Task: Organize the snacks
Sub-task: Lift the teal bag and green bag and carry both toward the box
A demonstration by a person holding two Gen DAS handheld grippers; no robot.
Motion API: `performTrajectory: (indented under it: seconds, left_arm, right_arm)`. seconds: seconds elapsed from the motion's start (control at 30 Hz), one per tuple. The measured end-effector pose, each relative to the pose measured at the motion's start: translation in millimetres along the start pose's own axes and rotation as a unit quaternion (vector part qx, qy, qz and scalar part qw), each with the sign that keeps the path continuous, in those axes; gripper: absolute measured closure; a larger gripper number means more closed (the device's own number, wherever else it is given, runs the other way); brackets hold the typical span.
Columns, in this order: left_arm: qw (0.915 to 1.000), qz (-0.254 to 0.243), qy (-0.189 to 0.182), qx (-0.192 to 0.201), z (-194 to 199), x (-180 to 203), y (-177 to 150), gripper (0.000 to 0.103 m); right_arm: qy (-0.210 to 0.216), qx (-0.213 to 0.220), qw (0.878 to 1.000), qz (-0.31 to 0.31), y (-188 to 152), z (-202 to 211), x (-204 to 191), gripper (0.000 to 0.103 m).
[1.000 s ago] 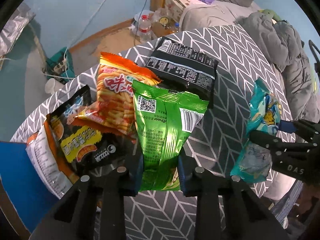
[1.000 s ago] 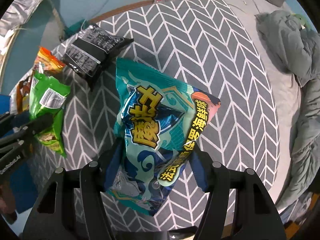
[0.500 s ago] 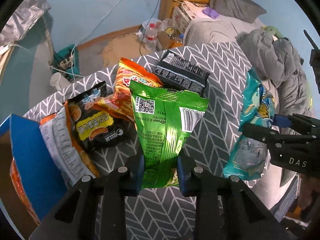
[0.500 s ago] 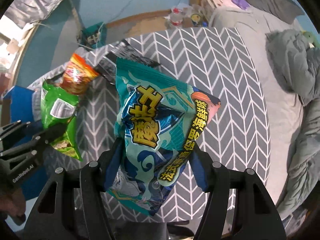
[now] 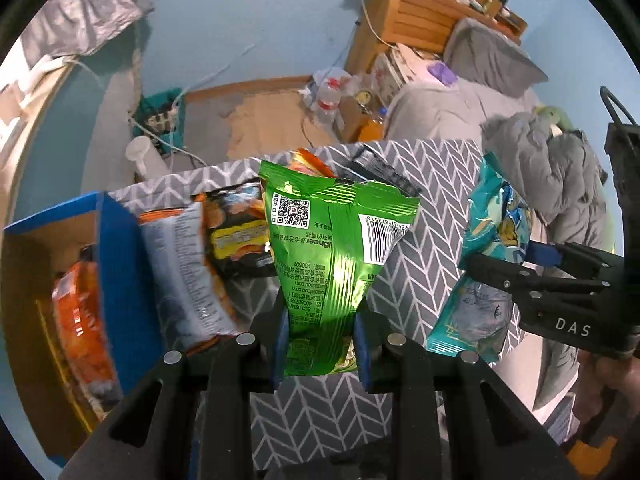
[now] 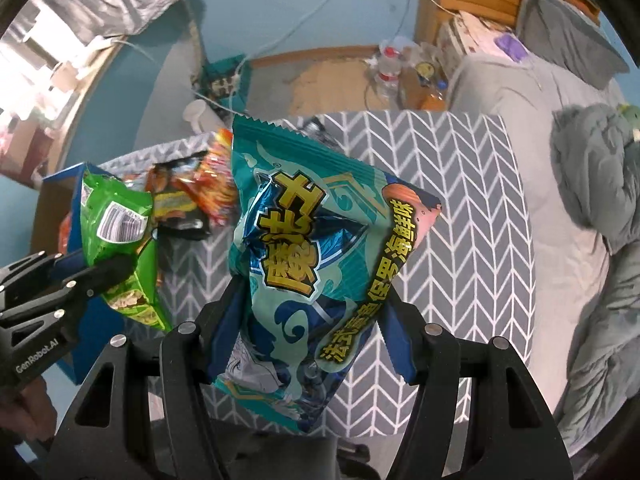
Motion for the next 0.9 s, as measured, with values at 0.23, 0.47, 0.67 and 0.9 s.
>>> performTrajectory:
  seconds: [0.23, 0.47, 0.67, 0.9]
  left_arm:
    - [0.9985, 0.048, 0.015, 0.02, 30, -38, -12, 0.076]
    - [0.9938, 0.102, 0.027, 0.036, 53, -77, -30, 0.076]
    - [0.9886, 0.136, 0.045, 0.046, 67, -108, -48, 0.076]
    - [0.9814, 0.174, 0.065, 0.05, 80, -146, -71, 0.076]
  right_arm:
    - [0.016, 0.009, 0.999, 0.028, 6, 14, -30, 0.039]
    - [0.042, 0.012, 0.997, 0.061, 13, 21, -66, 0.039]
    - [0.06, 0.009, 0.993, 0.097, 18, 18, -103, 0.039]
    - [0.079, 0.004, 0.988, 0.133, 21, 13, -146, 0.039]
Point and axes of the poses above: each gripper's, at about its wrist camera, not at the fingertips, and z roughly against the way its jaws point, x to its right, y to its top, the point moved 3 cm from there along -z, roughly the way its jaws point, and after that the axes turned 3 degrees about -z, right-handed, at the moved point
